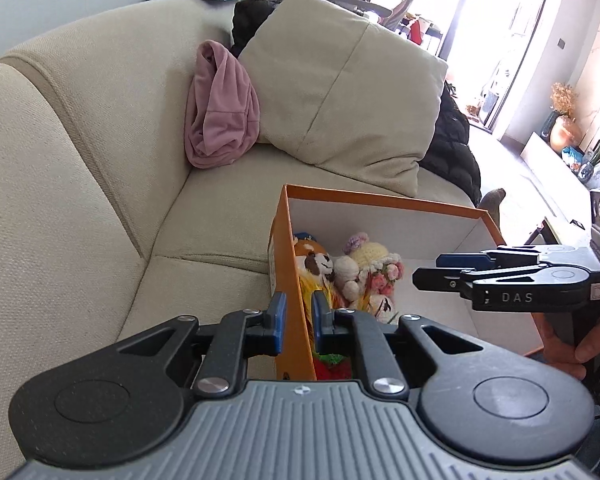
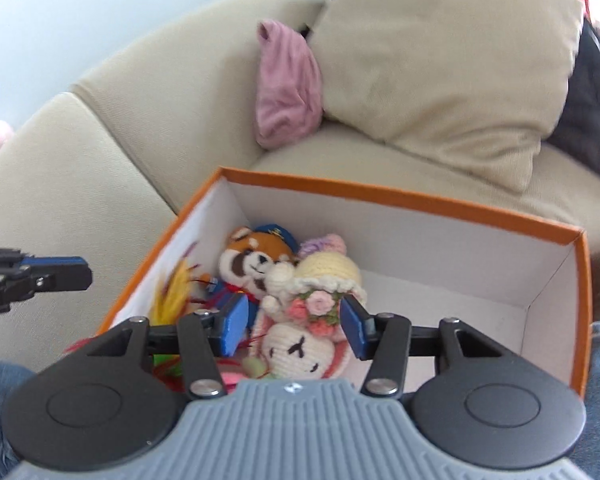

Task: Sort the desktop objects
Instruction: 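Move both tools back toward the items lying on the sofa seat, then grasp the pink phone case with the right tool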

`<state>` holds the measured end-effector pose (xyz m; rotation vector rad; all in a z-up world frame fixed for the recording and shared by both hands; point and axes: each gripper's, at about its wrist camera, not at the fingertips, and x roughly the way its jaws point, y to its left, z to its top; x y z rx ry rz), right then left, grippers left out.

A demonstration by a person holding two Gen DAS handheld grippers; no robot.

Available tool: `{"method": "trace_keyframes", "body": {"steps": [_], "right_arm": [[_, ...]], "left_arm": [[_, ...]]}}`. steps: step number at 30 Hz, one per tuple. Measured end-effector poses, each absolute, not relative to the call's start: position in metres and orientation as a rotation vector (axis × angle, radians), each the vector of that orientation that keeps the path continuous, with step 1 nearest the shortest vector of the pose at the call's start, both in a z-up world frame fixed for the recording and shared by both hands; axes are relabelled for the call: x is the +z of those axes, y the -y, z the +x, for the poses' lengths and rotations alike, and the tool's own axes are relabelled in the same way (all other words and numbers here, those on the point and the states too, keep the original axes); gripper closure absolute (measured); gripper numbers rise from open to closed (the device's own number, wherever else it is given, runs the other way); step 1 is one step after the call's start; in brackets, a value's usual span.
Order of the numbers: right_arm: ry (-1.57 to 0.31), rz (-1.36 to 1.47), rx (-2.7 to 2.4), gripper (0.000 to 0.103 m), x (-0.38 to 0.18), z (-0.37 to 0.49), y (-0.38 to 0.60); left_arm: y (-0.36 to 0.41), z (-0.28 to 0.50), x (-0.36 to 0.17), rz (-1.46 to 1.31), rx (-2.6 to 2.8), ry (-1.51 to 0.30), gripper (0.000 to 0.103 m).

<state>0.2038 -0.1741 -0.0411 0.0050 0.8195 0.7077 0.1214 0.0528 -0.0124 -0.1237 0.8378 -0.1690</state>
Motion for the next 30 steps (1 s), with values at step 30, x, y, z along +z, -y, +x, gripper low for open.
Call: {"method": "trace_keyframes", "body": {"steps": [30], "right_arm": [[-0.830, -0.217, 0.837, 0.051, -0.068, 0.008, 0.171]], "left_arm": [[-0.030, 0.016, -0.063, -0.195, -0.240, -1.071, 0.053]]}}
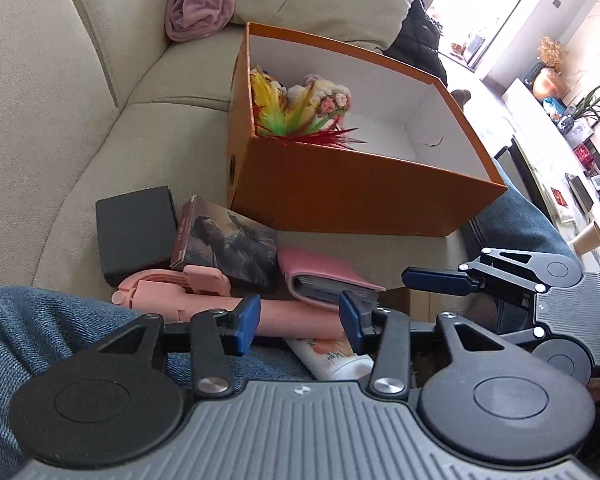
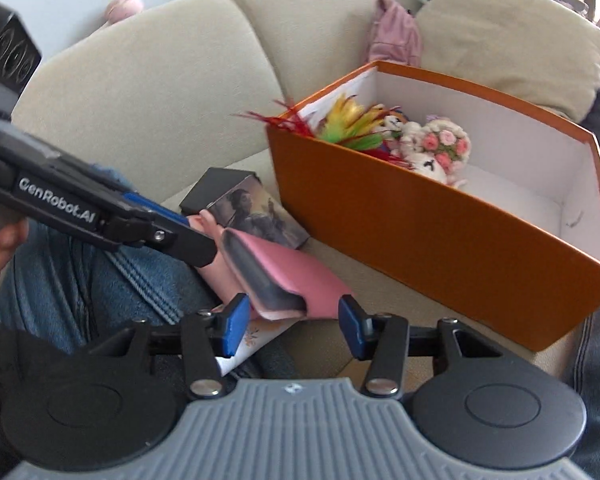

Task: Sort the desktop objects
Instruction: 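Grasp the pink phone case with the right tool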

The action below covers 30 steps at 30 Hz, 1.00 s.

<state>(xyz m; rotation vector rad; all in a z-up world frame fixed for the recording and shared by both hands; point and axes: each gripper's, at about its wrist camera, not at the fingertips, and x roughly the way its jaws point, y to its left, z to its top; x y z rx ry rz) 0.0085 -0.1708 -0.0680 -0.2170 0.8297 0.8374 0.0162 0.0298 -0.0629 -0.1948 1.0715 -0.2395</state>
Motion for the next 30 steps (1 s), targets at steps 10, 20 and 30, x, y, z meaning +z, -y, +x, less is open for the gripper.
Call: {"method": "trace_keyframes", "body": {"steps": [10, 20, 30], "right_arm": [[-0.797, -0.385, 0.941, 0.057, -0.066, 0.020, 0.139], [-0.836, -0.438, 0.931, 0.072, -0.060, 0.027, 0.121], [-0.840, -0.451, 0.863, 0.079, -0.057, 0.044, 0.111]], "left_arm": [[-0.052, 0.031, -0.068, -0.211, -0.155, -1.086, 0.053], [-0.057, 0.035, -0.070, -0.231, -0.177, -1.084, 0.053], [-0.079, 0.057, -0.066, -0.169, -0.143, -1.084, 0.046]]}}
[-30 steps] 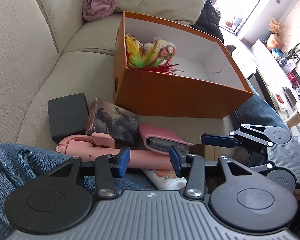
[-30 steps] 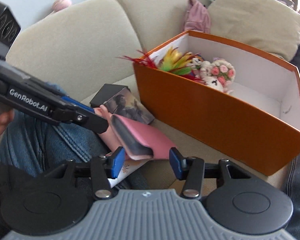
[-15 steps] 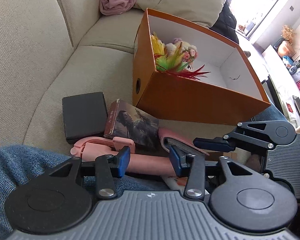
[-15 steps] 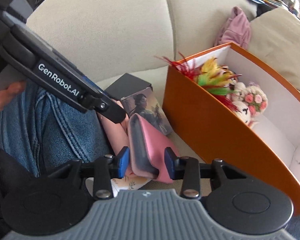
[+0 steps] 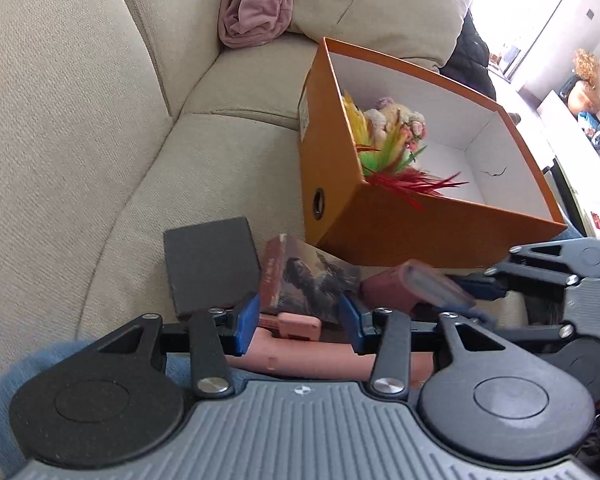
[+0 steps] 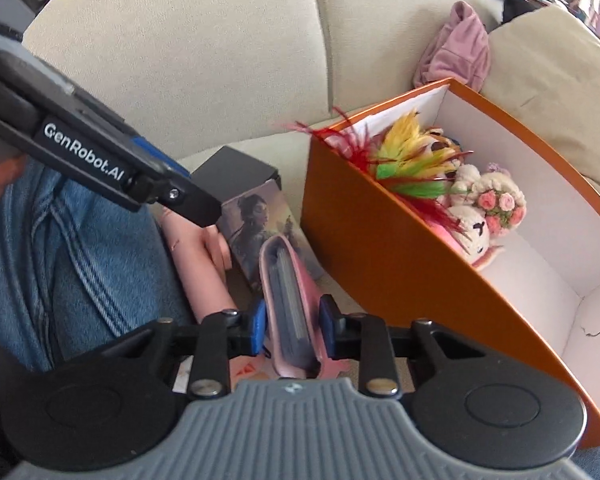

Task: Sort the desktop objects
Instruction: 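Grasp the pink phone case with the right tool, then grasp the small picture-printed card box with the left tool while the right tool holds the pink case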

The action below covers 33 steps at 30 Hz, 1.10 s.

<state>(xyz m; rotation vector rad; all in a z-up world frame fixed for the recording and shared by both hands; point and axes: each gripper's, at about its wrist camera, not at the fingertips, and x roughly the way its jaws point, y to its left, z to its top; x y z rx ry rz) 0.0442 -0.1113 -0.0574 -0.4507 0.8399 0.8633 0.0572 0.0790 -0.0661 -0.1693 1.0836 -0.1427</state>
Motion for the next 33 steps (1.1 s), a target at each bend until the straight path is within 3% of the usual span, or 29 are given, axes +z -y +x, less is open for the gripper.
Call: {"method": "trace_keyframes", "body": {"steps": [2, 8, 20, 23, 25, 27, 33], "right_arm": [[-0.843, -0.428, 0.815, 0.085, -0.053, 0.049, 0.120], [-0.904, -0.311, 0.783, 0.085, -0.054, 0.061, 0.145], [-0.914, -0.274, 0.800, 0.084, -0.055, 0.068, 0.149], [-0.913, -0.268, 0.802, 0.084, -0.055, 0.070, 0.149], [-0.914, -0.261, 0.801, 0.084, -0.055, 0.070, 0.150], [-0.917, -0.251, 0.799, 0.084, -0.055, 0.071, 0.151], [-0.929, -0.219, 0.789, 0.084, -0.057, 0.070, 0.155]], "left_arm": [[-0.083, 0.062, -0.068, -0.148, -0.134, -1.094, 0.041], [-0.088, 0.086, -0.086, -0.152, -0.126, -1.159, 0.036], [-0.079, 0.120, -0.110, -0.169, -0.151, -1.251, 0.036], [-0.075, 0.119, -0.111, -0.172, -0.171, -1.246, 0.061], [-0.075, 0.117, -0.110, -0.179, -0.171, -1.230, 0.066], [-0.076, 0.113, -0.105, -0.201, -0.175, -1.213, 0.086], [-0.055, 0.097, -0.089, -0.217, -0.316, -1.175, 0.086]]}}
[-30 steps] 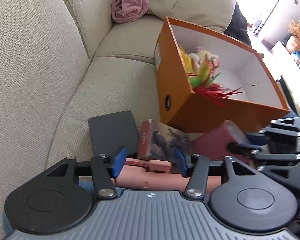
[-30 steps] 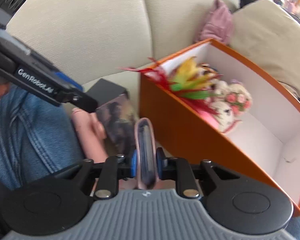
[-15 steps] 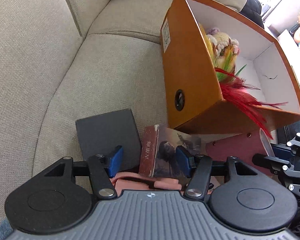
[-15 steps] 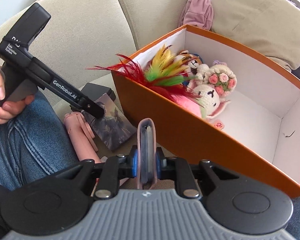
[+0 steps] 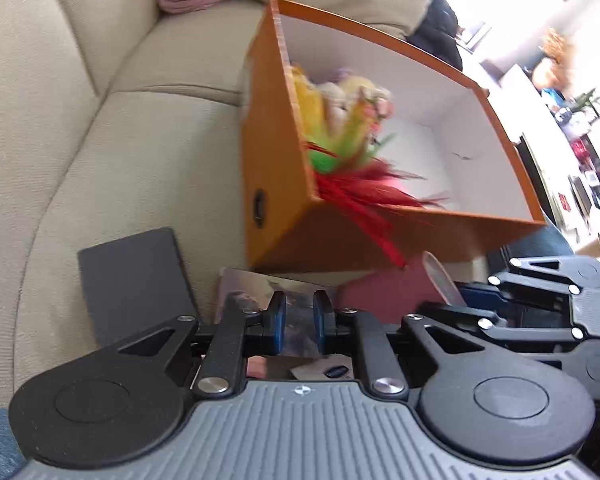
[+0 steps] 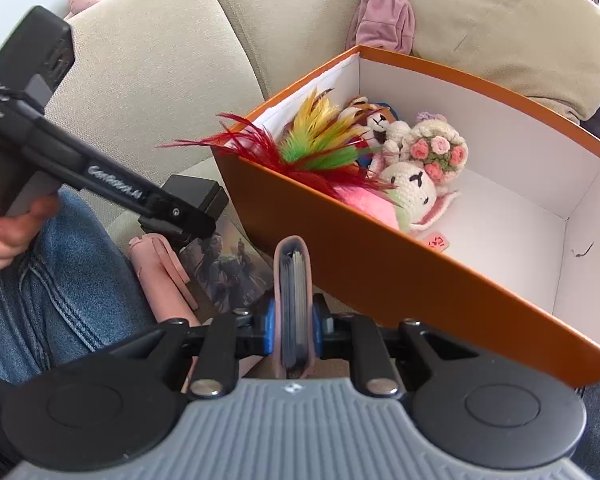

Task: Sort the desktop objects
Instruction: 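Grasp the small picture-printed card box with the left tool while the right tool holds the pink case, then lift the card box and pink case up toward the orange box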

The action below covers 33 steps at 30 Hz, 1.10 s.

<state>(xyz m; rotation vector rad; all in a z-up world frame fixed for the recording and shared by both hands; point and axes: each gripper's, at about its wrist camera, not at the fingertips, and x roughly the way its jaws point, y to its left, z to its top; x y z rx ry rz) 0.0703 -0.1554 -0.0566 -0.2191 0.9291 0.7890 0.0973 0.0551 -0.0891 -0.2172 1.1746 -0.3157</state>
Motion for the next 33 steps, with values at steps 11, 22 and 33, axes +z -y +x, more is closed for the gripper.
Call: {"method": "trace_keyframes", "body": {"steps": [11, 22, 33], "right_arm": [[-0.938, -0.177, 0.757, 0.085, -0.058, 0.068, 0.169], [-0.944, -0.149, 0.776, 0.085, -0.060, 0.072, 0.171], [-0.939, -0.130, 0.769, 0.085, -0.065, 0.070, 0.172]], "left_arm": [[-0.042, 0.122, -0.104, -0.006, -0.265, -1.218, 0.039], [-0.046, 0.147, -0.138, -0.080, -0.283, -1.424, 0.015], [-0.059, 0.140, -0.131, -0.158, -0.267, -1.396, 0.045]]}}
